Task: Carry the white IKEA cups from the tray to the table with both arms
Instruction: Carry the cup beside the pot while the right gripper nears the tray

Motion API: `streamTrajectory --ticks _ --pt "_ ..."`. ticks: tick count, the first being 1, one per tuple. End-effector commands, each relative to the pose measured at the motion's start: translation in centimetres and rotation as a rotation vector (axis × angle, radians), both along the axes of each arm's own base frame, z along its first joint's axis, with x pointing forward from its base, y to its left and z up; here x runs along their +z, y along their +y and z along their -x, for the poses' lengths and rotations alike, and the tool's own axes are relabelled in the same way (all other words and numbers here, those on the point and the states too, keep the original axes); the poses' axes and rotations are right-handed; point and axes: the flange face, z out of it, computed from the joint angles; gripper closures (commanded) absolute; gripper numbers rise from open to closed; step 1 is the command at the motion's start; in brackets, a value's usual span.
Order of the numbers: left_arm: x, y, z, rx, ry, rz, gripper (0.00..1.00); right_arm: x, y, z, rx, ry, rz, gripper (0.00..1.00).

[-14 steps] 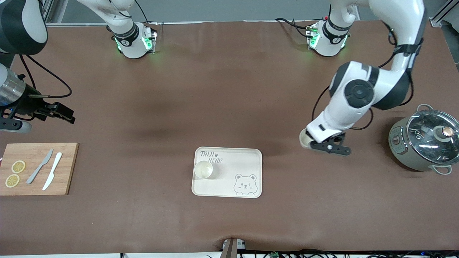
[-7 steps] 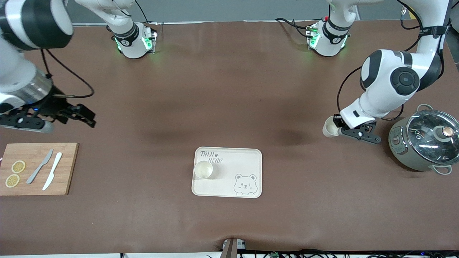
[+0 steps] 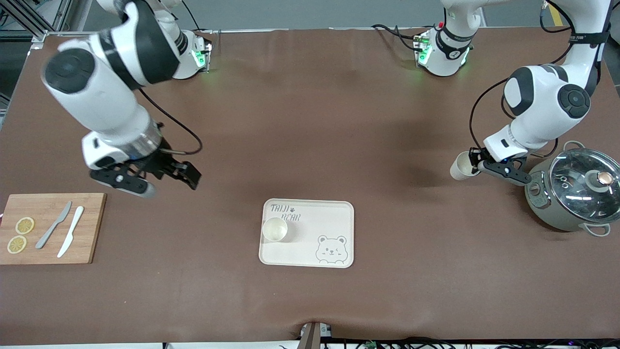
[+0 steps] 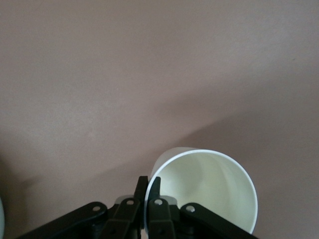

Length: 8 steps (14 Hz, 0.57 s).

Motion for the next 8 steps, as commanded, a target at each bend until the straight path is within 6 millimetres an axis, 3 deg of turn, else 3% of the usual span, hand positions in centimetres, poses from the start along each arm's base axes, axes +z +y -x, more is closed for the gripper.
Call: streamTrajectory --ticks 1,8 --pt "-1.1 0.1 2.0 -0.007 -0.044 0.010 1.00 -2.3 3.2 -2.6 -0.072 -0.016 0.022 0.00" --pt "-4.3 0.6 4.7 -0.018 -0.084 -0.018 1.00 -8.3 6.7 -4.0 -0.109 -0.036 -0.016 0.00"
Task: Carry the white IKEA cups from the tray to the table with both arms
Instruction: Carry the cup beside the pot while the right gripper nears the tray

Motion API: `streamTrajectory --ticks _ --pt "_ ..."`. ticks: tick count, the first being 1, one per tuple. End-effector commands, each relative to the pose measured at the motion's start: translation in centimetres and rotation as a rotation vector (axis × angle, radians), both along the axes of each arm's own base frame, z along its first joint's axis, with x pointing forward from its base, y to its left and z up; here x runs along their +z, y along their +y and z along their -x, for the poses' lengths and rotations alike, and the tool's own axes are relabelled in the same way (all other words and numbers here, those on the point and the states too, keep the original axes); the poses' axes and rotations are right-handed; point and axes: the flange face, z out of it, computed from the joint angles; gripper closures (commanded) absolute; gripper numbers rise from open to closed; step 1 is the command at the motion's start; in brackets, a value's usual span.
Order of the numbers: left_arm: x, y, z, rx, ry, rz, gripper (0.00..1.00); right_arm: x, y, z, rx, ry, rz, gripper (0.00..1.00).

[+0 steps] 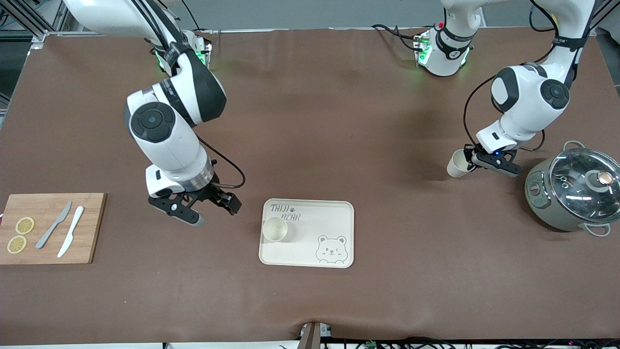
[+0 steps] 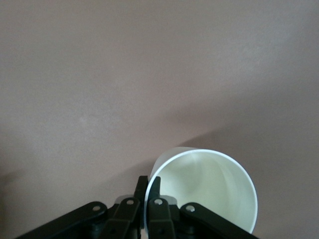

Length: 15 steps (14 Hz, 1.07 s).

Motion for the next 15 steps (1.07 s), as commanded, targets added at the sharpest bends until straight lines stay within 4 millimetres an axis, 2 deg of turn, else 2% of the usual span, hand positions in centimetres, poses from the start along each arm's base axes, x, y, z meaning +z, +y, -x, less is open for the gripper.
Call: streamTrajectory --ticks 1,4,5,7,10,13,15 --pt "-0.1 0.1 1.2 -0.010 -0.029 -0.001 1.00 -1.6 1.1 -1.0 -0.030 -0.022 0.005 0.00" --pt "-0.8 0.2 1.5 -0.014 -0.020 -0.002 1.00 -4.0 3.7 -0.8 -0.043 -0.026 0.032 0.00" --pt "-1.2 0.3 1.6 -0.023 -0.023 -0.003 1.00 -4.9 4.0 -1.0 -0.076 -0.032 0.048 0.00" --pt "-2.2 1.7 1.6 -0.026 -0.024 0.013 1.00 -6.0 4.7 -1.0 -0.119 -0.032 0.056 0.00" --pt "-3.2 2.7 2.0 -0.037 -0.030 0.078 1.00 -6.7 4.9 -1.1 -0.178 -0.038 0.036 0.00" --pt "-5.1 3.2 2.5 -0.036 -0.034 0.148 1.00 -8.9 5.3 -1.2 -0.193 -0.026 0.036 0.00" --pt "-5.4 3.2 2.4 -0.044 -0.042 0.161 1.00 -10.6 5.4 -1.2 -0.206 -0.014 0.043 0.00"
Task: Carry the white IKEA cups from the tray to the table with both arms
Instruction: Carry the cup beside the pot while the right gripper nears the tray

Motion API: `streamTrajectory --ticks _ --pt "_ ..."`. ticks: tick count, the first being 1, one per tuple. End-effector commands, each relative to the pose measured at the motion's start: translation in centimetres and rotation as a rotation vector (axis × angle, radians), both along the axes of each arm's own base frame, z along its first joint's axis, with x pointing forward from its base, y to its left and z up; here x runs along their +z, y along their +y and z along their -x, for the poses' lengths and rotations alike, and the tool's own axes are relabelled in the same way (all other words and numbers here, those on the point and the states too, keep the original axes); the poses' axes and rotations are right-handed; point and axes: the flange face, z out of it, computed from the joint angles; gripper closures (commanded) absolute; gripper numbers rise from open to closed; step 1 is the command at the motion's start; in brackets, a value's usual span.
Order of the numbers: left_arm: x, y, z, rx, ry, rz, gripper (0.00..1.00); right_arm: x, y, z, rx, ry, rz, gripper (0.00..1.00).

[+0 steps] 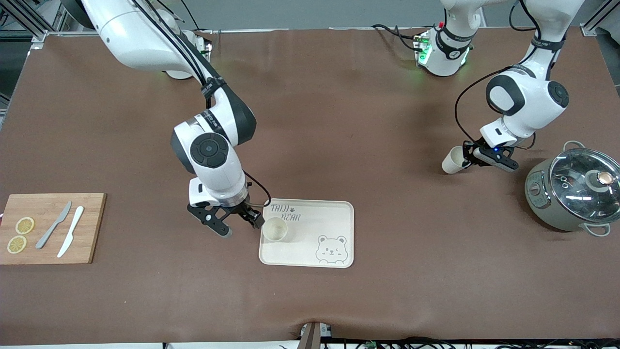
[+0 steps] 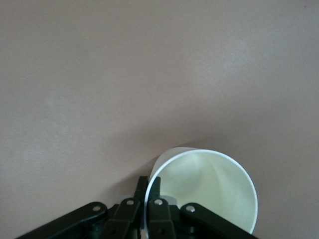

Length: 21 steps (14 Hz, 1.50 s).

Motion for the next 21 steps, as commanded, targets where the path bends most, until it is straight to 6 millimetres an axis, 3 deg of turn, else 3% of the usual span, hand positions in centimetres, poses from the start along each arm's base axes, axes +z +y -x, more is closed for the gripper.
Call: streamTrajectory --ticks 1,6,9,14,21 --pt "-0.2 -0.3 -0.4 -0.008 -0.024 0.006 1.00 -2.3 0.8 -0.5 -0.035 -0.011 0.016 0.00" --pt "0.4 -0.7 -0.6 -0.022 -0.039 0.001 1.00 -5.0 1.6 -0.3 -0.135 -0.032 0.034 0.00" --pt "0.5 -0.8 -0.7 -0.036 -0.047 -0.008 1.00 -5.5 2.2 -0.2 -0.183 -0.048 0.007 0.00" --pt "-0.4 -0.5 -0.6 -0.069 -0.041 -0.039 1.00 -6.9 3.7 0.5 -0.226 -0.071 0.008 0.00" --pt "-1.8 0.3 -0.5 -0.065 -0.050 -0.078 1.00 -10.0 3.6 0.8 -0.220 -0.061 0.049 0.00"
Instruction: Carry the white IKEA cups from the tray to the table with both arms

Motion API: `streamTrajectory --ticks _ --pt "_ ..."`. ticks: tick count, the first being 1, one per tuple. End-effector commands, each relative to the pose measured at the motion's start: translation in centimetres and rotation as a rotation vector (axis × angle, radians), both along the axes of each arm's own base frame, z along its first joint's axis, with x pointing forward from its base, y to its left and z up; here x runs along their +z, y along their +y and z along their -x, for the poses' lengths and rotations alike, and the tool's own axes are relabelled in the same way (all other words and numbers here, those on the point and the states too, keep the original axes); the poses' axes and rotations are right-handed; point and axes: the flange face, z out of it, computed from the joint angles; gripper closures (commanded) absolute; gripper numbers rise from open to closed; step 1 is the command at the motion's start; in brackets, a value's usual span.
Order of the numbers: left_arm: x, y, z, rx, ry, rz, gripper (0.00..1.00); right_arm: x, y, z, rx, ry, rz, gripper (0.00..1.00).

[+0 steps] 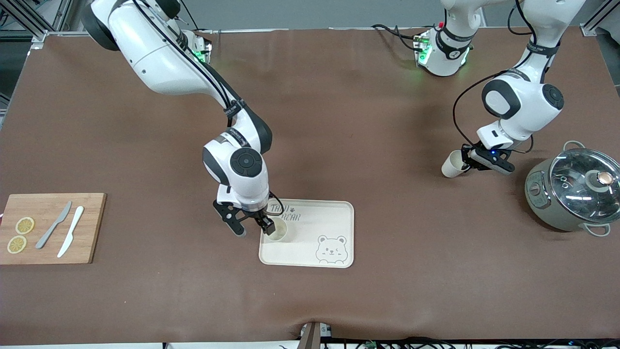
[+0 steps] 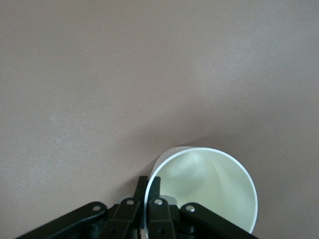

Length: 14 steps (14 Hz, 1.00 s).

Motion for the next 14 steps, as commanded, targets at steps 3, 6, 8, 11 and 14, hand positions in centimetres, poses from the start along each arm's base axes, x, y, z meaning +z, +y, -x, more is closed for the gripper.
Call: streamTrajectory --ticks 3,6,8,11,14 --pt "-1.1 0.8 0.3 -0.018 -0.012 -0.042 1.00 -0.7 1.2 0.1 0.025 -0.014 0.013 0.00" --pt "-1.0 2.1 0.3 -0.026 -0.014 -0.059 1.00 -1.4 1.8 0.5 0.162 0.015 0.029 0.00" --pt "-0.5 3.0 0.4 -0.024 -0.023 -0.071 1.00 -1.2 1.8 0.4 0.179 0.011 0.021 0.00" --pt "-0.4 3.5 0.6 -0.019 -0.023 -0.076 1.00 -1.0 1.9 0.4 0.180 0.007 0.018 0.00" --pt "-0.6 3.7 0.7 -0.015 -0.018 -0.074 1.00 -1.0 1.6 0.1 0.176 0.004 0.015 0.00"
